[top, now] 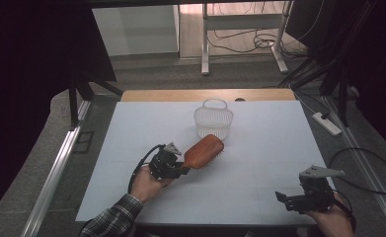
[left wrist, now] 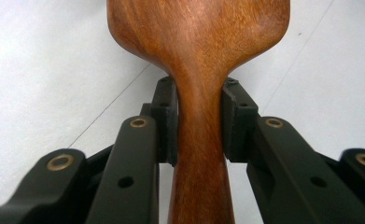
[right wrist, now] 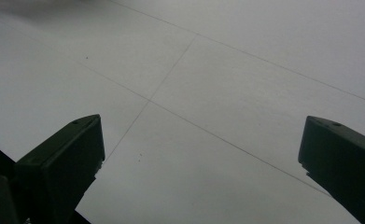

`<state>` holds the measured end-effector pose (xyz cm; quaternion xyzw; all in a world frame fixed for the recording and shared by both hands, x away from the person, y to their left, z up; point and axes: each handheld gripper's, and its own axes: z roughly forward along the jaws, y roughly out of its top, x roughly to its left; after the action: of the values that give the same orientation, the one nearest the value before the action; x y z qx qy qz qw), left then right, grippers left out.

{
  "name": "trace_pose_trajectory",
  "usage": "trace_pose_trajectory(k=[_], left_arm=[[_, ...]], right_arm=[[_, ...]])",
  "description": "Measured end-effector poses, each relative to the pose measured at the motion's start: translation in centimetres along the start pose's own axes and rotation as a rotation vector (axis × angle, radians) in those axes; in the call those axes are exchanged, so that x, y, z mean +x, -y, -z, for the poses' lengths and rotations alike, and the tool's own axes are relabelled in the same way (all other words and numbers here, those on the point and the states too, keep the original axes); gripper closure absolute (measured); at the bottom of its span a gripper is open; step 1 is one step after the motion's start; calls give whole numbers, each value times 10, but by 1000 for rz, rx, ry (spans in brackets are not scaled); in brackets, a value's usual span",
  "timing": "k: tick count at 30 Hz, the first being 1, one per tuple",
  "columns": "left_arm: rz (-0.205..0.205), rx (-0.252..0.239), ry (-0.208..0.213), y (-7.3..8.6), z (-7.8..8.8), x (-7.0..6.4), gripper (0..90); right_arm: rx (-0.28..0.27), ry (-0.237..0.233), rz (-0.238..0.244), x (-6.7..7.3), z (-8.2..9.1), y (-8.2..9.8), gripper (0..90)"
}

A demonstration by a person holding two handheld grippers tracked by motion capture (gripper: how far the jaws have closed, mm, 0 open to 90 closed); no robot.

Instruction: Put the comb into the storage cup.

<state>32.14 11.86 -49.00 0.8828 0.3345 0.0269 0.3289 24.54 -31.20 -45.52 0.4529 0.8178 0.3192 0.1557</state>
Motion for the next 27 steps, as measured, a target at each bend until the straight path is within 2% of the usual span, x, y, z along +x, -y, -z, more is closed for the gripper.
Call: trace_pose_trajectory(k=[8, 14, 22, 27], left_arm=[[-5, -59, 4, 0, 13, -3, 707], [-13, -101, -17, 1, 22, -6, 706], [-22, -132, -14, 0, 28, -8, 706], [-27, -138, -14, 0, 30, -8, 706]], right_arm=[[-13, -12, 9, 1, 1, 0, 0], [-25, -25, 22, 2, 2, 0, 0], [-63, -38, 54, 5, 3, -1, 0], [-79, -54, 55, 5, 3, -4, 0]])
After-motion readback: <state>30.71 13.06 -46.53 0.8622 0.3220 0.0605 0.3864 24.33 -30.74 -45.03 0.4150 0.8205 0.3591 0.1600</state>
